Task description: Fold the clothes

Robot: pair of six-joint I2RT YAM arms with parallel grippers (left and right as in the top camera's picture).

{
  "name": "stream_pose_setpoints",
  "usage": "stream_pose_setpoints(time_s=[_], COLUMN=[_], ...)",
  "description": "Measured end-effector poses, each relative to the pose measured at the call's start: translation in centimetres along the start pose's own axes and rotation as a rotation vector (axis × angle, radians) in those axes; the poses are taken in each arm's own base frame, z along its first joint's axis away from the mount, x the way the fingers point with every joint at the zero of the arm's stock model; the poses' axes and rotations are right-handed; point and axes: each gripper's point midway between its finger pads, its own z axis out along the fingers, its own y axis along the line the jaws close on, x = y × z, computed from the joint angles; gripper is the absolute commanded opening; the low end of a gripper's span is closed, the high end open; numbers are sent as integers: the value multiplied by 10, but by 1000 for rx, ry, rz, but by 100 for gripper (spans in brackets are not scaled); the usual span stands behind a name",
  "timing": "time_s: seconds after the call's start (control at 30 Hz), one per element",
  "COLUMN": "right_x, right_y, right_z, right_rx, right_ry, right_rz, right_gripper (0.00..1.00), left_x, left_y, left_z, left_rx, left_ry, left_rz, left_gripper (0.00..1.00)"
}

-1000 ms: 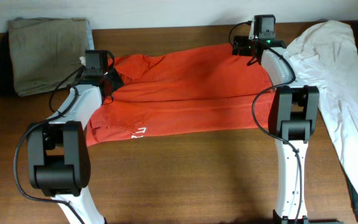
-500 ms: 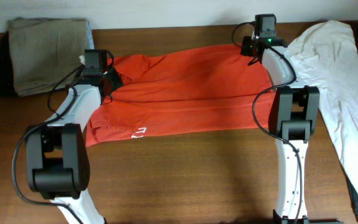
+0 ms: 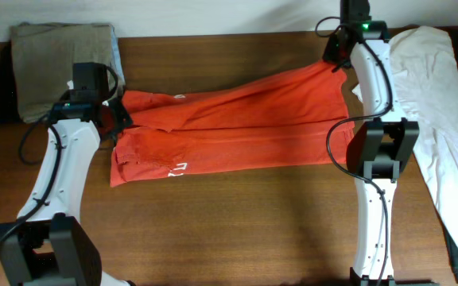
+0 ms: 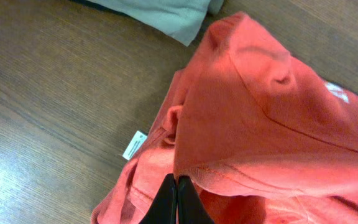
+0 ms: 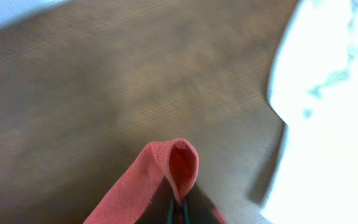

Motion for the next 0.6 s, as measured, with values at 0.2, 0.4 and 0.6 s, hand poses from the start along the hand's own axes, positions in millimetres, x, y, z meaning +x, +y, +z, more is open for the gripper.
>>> stream_pose_setpoints(time_s=[0.2, 0.4, 0.6], right_x=[17, 64, 92], right_y=[-31, -47, -55], right_z=[-25, -49, -61], right_rx=[54, 108, 134], right_ry=[110, 313, 442], right_rz=[33, 8, -12], right_gripper=[4, 4, 4], left_x=[32, 59, 65], left_y=[25, 39, 43], left_z=[-2, -9, -12], left_rx=[-79, -135, -157], left_ry=[143, 256, 278], left_rz=[-16, -17, -29], left_gripper=[0, 0, 0])
